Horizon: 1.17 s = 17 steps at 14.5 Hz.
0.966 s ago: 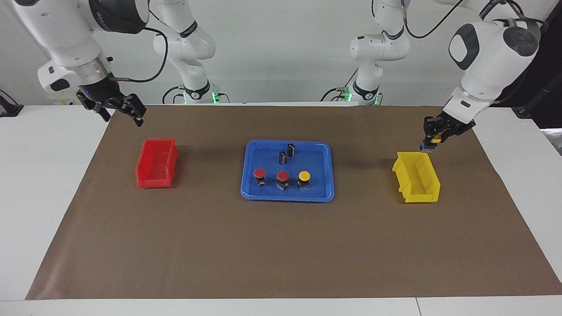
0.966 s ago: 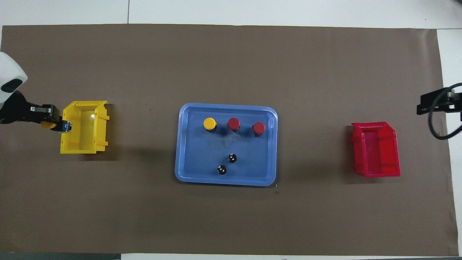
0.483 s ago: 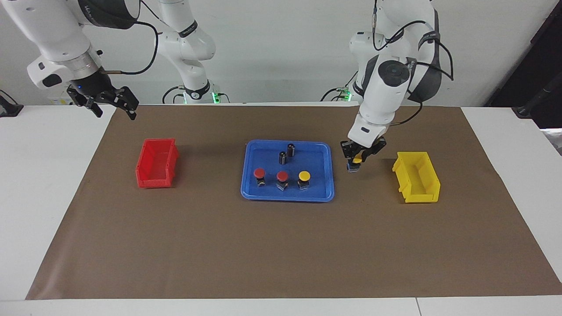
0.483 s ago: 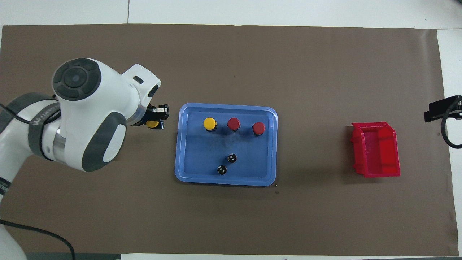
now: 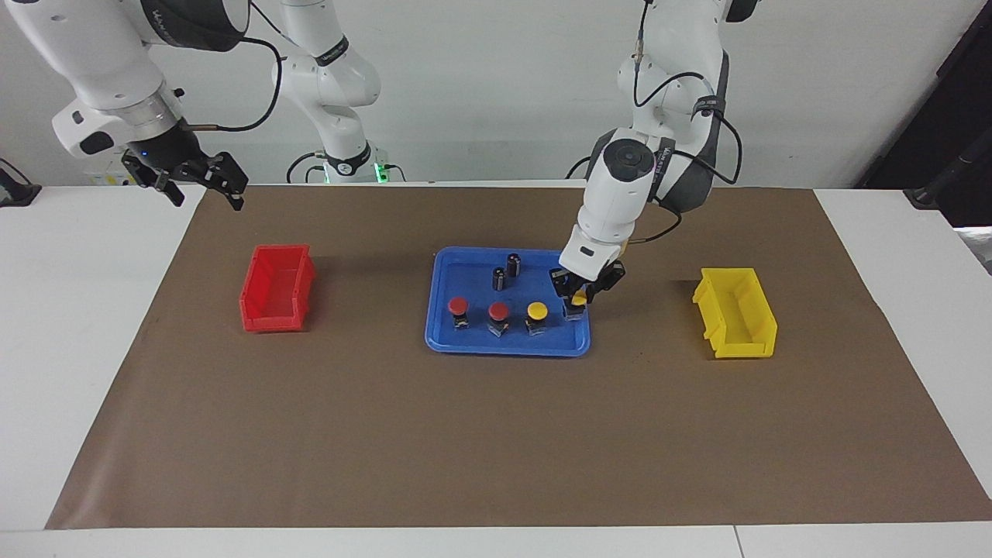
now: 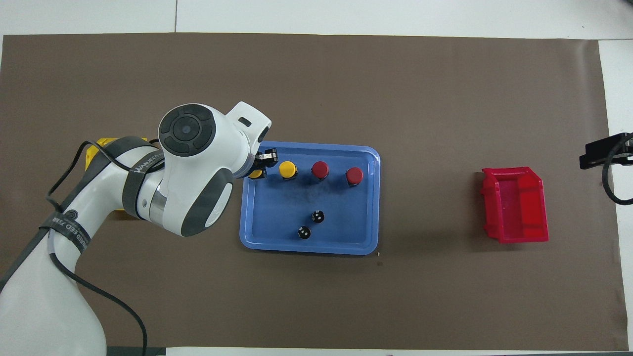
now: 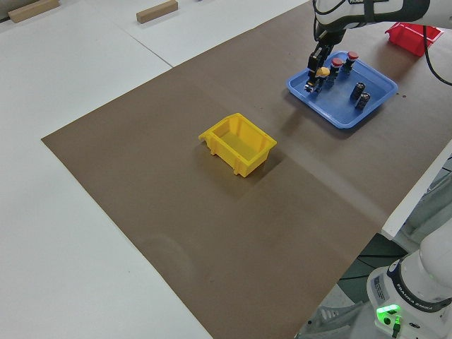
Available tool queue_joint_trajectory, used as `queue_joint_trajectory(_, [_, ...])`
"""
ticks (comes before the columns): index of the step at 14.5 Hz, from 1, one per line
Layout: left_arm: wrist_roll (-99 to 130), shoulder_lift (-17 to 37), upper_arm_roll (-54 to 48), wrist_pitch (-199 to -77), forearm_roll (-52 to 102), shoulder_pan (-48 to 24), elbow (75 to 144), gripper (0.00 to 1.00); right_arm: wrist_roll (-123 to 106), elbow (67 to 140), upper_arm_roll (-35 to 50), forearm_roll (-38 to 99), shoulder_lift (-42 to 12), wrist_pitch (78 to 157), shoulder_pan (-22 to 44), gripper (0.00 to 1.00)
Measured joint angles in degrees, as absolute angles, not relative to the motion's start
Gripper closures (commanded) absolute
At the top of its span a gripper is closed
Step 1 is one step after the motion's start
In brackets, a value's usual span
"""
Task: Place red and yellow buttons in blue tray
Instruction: 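Carry the yellow button into the tray with the left gripper and release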
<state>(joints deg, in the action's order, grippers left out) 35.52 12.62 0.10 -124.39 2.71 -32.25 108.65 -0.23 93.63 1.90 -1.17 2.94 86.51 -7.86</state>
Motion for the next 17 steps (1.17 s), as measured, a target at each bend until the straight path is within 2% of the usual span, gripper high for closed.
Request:
queue_joint_trajectory(3, [35.60, 13.65, 0.32, -126.36, 2.72, -32.24, 109.56, 0.97, -0.23, 93.69, 1.98, -1.17, 2.96, 86.48, -7.85, 0.00])
queue_joint_trajectory(4, [35.61, 14.09, 0.34, -126.91, 2.73, -32.24, 109.75, 0.88, -0.23, 93.70, 1.98, -1.17, 2.96, 86.48, -7.85, 0.00])
queue_joint_trajectory(5, [35.62, 14.56, 0.36, -127.43, 2.74, -32.24, 109.88, 0.71, -0.23, 93.71, 1.98, -1.17, 2.97, 86.48, -7.85, 0.00])
queue_joint_trajectory(6, [35.62, 15.01, 0.35, -127.79, 2.77, -32.24, 109.89, 0.45, -0.23, 93.72, 1.98, -1.17, 2.97, 86.48, -7.85, 0.00])
queue_joint_trajectory(7, [35.62, 15.31, 0.33, -128.13, 2.88, -32.25, 109.89, 0.33, -0.23, 93.73, 1.98, -1.17, 2.97, 86.48, -7.85, 0.00])
queue_joint_trajectory(9, [35.66, 15.41, 0.37, -128.29, 2.95, -32.25, 109.89, 0.23, -0.23, 93.74, 1.98, -1.17, 2.98, 86.48, -7.85, 0.00])
queue_joint_trajectory(11, [35.71, 15.40, 0.41, -128.24, 2.96, -32.25, 109.86, 0.20, -0.23, 93.75, 1.99, -1.17, 2.99, 86.48, -7.85, 0.00])
queue_joint_trajectory(15, [35.71, 15.19, 0.58, -125.44, 2.96, -32.20, 109.16, 0.00, -0.23, 93.76, 2.00, -1.17, 2.99, 86.48, -7.85, 0.00])
queue_joint_trajectory(17, [35.70, 14.79, 1.05, -120.88, 2.96, -32.00, 107.19, 0.00, -0.23, 93.76, 2.00, -1.17, 2.99, 86.48, -7.85, 0.00])
